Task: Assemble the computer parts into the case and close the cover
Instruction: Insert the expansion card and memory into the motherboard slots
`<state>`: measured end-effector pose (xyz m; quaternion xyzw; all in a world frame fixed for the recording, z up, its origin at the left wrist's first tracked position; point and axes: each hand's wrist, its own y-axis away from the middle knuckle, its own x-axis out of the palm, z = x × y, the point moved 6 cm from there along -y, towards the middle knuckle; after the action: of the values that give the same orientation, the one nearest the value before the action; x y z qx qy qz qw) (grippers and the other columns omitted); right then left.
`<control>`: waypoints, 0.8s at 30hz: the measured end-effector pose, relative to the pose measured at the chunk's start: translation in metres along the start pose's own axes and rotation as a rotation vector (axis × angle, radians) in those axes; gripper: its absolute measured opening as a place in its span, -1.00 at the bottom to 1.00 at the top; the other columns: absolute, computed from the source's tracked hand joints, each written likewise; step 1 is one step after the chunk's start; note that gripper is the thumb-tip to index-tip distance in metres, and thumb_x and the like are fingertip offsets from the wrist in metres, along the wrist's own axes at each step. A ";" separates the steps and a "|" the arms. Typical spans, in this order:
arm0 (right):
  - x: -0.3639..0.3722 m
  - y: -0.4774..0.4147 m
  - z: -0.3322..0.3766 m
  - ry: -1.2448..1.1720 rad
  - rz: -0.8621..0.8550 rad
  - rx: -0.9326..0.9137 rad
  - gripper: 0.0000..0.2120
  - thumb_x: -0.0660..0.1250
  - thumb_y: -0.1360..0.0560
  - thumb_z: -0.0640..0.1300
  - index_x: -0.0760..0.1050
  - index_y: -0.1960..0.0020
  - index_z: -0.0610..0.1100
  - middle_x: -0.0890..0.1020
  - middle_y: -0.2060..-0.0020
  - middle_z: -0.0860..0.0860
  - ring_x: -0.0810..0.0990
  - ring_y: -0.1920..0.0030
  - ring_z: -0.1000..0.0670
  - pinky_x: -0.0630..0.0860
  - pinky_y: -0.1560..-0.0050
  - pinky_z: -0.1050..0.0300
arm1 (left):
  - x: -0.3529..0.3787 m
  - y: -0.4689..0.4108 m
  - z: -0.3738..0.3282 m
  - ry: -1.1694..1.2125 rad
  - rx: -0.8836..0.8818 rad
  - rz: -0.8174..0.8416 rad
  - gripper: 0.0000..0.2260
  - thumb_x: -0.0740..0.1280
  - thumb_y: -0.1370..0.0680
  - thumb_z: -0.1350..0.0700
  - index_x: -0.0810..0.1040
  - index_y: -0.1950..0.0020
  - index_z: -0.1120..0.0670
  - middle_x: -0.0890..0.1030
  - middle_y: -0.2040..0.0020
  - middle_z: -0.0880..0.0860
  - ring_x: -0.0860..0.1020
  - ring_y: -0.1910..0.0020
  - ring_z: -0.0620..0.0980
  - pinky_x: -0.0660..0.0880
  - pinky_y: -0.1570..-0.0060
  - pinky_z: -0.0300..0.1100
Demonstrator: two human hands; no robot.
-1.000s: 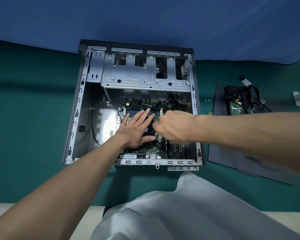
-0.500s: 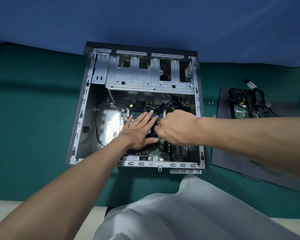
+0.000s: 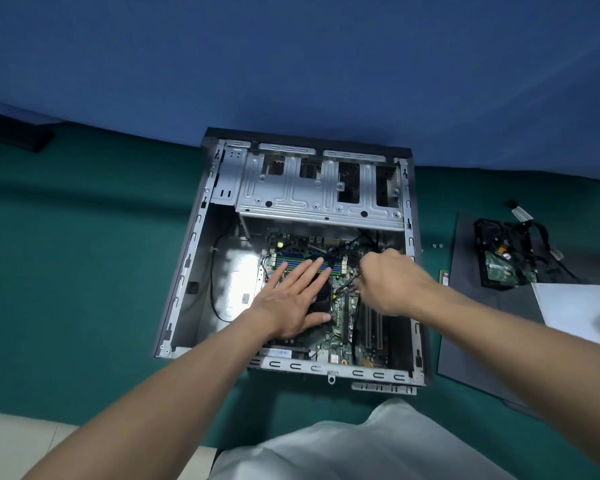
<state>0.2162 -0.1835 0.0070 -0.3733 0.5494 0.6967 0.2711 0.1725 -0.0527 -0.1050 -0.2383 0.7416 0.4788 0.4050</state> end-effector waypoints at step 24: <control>-0.028 -0.065 0.064 -0.077 -0.135 -0.539 -0.96 0.28 -0.51 0.01 0.43 0.11 0.09 0.40 0.42 0.24 0.35 0.34 0.26 0.28 0.24 0.17 | 0.003 -0.009 -0.014 -0.390 0.596 -0.402 -0.58 0.03 -0.68 0.17 0.19 -0.56 0.15 0.21 -0.55 0.06 0.11 -0.55 0.03 0.05 -0.49 -0.01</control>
<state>0.2693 -0.1041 0.0005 -0.4408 0.3076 0.8117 0.2285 0.1722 -0.0694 -0.1089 -0.1553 0.6958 0.1903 0.6749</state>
